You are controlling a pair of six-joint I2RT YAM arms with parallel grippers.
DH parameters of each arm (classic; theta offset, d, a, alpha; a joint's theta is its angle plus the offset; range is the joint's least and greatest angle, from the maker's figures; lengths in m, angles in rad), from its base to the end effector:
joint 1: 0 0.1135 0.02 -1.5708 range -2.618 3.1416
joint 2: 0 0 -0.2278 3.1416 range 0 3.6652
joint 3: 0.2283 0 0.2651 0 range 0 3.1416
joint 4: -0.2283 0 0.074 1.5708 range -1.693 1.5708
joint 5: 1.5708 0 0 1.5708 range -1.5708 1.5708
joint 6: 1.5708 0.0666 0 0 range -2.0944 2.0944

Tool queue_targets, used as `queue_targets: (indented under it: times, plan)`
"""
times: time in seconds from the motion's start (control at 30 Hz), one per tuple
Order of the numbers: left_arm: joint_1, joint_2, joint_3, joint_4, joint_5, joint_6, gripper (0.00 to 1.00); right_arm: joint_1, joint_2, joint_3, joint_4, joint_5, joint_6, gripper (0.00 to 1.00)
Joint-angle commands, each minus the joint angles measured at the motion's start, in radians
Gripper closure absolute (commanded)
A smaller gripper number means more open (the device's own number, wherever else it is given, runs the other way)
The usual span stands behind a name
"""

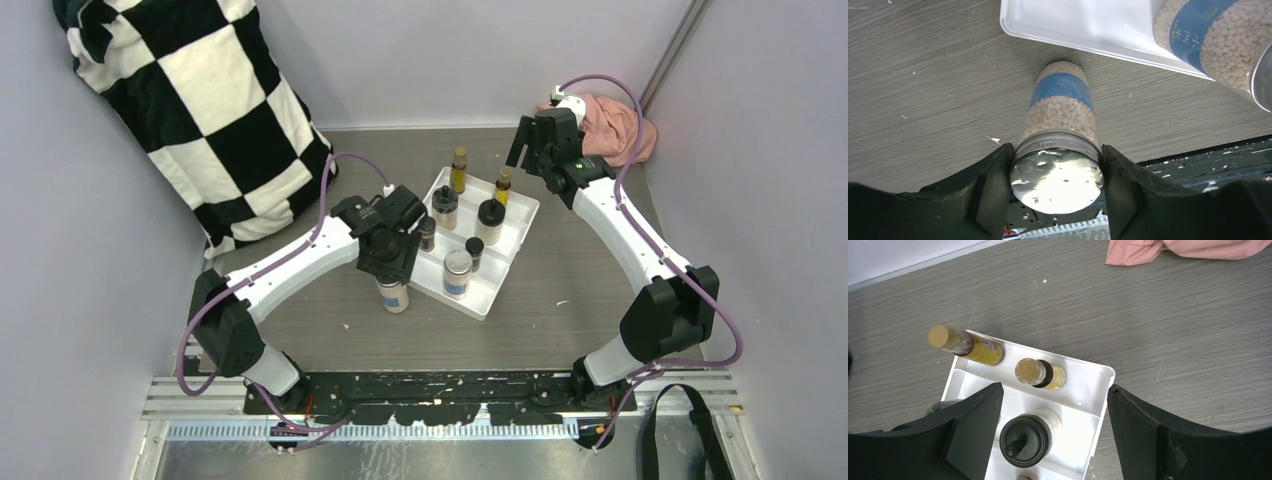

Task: Organize the condiment bottles
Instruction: Pick up the bottle from the center of the board.

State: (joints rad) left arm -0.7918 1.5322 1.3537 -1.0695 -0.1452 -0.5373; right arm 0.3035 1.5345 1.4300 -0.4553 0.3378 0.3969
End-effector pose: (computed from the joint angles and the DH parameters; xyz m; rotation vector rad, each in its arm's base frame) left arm 0.2319 -0.2212 0.2217 0.3221 2.7781 -0.1207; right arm 0.3795 0.0957 0.3012 0.2942 2.0754 0.0620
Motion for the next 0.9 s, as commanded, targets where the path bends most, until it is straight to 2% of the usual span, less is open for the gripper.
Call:
queue_targets:
  times: [0.0, 0.17, 0.87]
  plan:
    - [0.004, -0.04, 0.09, -0.042, -0.044, 0.023, 0.92, -0.005, -0.011, 0.007, 0.036, 0.001, 0.013, 0.18]
    - [0.005, -0.035, 0.141, -0.073, -0.055, 0.036, 1.0, -0.004, -0.014, 0.008, 0.032, 0.0, 0.014, 0.18]
    - [0.005, 0.072, 0.299, -0.086, -0.104, 0.117, 1.0, -0.006, -0.026, 0.008, 0.046, 0.02, 0.015, 0.18]
